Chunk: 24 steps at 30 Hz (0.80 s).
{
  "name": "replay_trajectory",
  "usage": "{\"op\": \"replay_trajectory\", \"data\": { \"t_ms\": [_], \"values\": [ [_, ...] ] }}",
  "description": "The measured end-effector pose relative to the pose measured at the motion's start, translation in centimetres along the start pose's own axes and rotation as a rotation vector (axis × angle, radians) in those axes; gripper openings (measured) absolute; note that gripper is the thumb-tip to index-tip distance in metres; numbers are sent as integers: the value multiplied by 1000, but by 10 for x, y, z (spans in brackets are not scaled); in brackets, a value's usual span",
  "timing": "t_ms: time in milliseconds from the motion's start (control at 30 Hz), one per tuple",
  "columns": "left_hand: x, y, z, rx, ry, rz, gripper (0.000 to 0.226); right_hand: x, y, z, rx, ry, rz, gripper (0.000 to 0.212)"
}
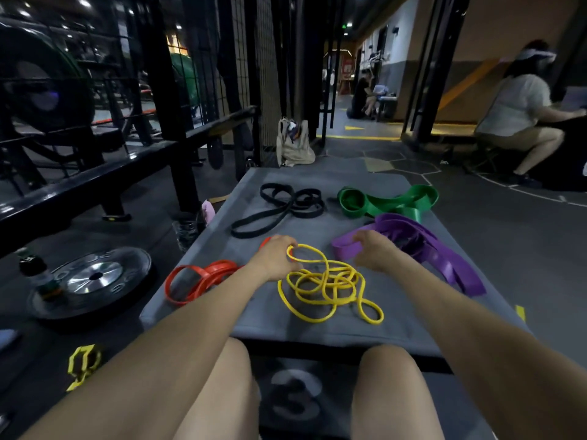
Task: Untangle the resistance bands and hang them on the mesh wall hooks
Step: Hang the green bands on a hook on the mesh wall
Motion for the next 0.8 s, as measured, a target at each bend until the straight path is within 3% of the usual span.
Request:
{"op": "replay_trajectory", "data": {
  "t_ms": [133, 367, 567, 800],
  "values": [
    [5, -1, -18, -24, -22, -50, 51, 10, -14, -13, 23, -23, -184, 39],
    [16, 35, -68, -95, -121, -22, 44, 52, -9, -49, 19, 52, -282, 33],
    [13, 125, -103, -140, -67, 22, 41, 89, 44, -114, -74, 151, -330, 26],
    [-12, 274, -102, -148, -1, 3, 43, 115, 164, -184, -164, 200, -345, 31]
  ]
}}
Point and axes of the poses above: each hand's wrist, its own y-axis towards the middle knuckle, its own x-axis out of the back of the hand, z = x × y, the point moved 2 cm from there along y, towards the middle knuckle, and after that the axes turned 15 degrees about z, right-handed, at the moved point
